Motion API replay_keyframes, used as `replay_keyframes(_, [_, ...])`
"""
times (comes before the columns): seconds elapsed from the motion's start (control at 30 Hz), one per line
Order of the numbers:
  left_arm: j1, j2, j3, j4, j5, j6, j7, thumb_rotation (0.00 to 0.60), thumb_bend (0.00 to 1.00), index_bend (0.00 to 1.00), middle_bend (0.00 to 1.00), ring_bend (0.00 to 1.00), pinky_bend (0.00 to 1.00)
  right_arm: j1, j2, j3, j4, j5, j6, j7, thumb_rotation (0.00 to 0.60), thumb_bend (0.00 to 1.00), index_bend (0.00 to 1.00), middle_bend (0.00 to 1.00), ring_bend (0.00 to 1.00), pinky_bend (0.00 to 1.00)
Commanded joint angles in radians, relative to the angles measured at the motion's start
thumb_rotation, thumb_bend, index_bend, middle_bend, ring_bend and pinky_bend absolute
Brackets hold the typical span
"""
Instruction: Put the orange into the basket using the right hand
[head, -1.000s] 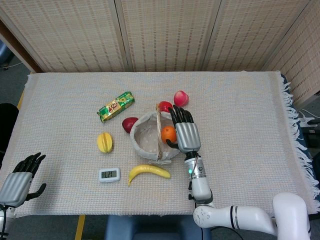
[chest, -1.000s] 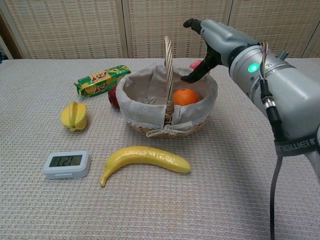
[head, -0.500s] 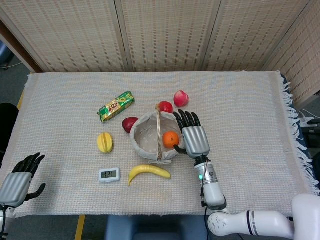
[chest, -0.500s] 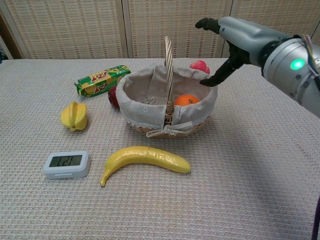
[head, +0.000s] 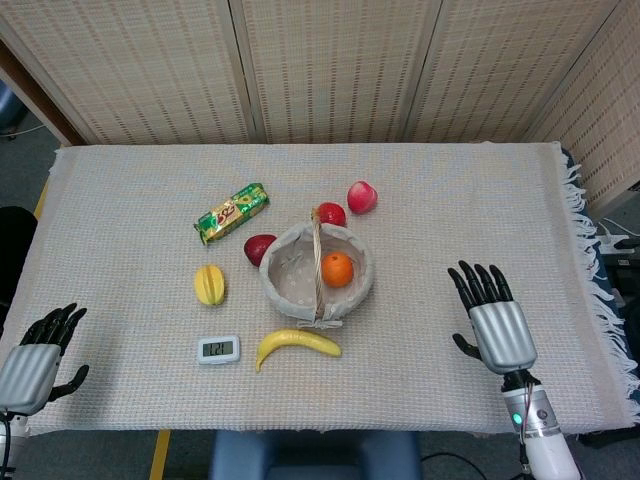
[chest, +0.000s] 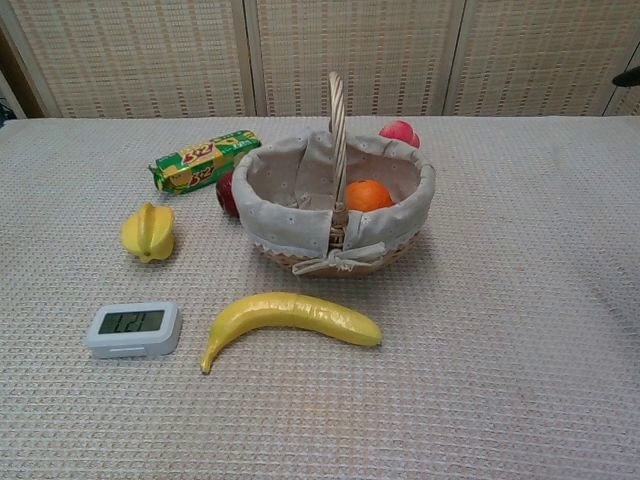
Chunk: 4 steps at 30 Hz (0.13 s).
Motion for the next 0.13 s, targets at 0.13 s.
replay_keyframes(0.13, [0.003,-0.005,-0.003,0.003,0.001,0.008,0.005,0.600,0.33,0.00,0.00,0.00,0.11,-0.152,0.013,-0.069,0.181,-0.134,0.118,0.194,0.587,0.09,0.00,0.00,0.00,0.00])
